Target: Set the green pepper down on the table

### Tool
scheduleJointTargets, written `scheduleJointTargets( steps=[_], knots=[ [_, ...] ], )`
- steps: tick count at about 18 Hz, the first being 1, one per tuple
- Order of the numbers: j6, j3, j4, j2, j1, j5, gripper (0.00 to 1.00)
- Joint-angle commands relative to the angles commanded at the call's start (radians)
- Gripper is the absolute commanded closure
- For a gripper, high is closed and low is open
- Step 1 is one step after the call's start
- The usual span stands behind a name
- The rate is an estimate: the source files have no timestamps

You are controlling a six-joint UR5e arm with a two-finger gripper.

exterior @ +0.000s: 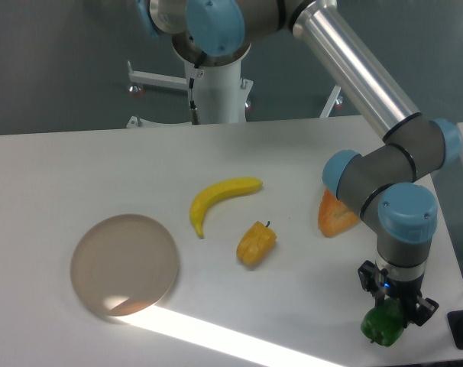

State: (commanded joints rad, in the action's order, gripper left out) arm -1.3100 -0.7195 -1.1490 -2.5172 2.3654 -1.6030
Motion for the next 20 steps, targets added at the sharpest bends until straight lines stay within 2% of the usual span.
scheduleJointTargets(
  steps=[8, 10, 13, 17, 20],
  knots=[
    [0.017, -0.012, -0.005, 0.020, -0.008, -0.002, 0.58],
    [0.041, -0.021, -0.008, 0.031, -0.031, -0.003, 0.58],
    [0.121, -0.023, -0.014, 0.044, -0.040, -0.003, 0.58],
    [0.225, -0.025, -0.041, 0.060, -0.089, -0.008, 0.58],
    [0.285, -0.046, -0.069, 0.081, -0.109, -0.006, 0.58]
  ],
)
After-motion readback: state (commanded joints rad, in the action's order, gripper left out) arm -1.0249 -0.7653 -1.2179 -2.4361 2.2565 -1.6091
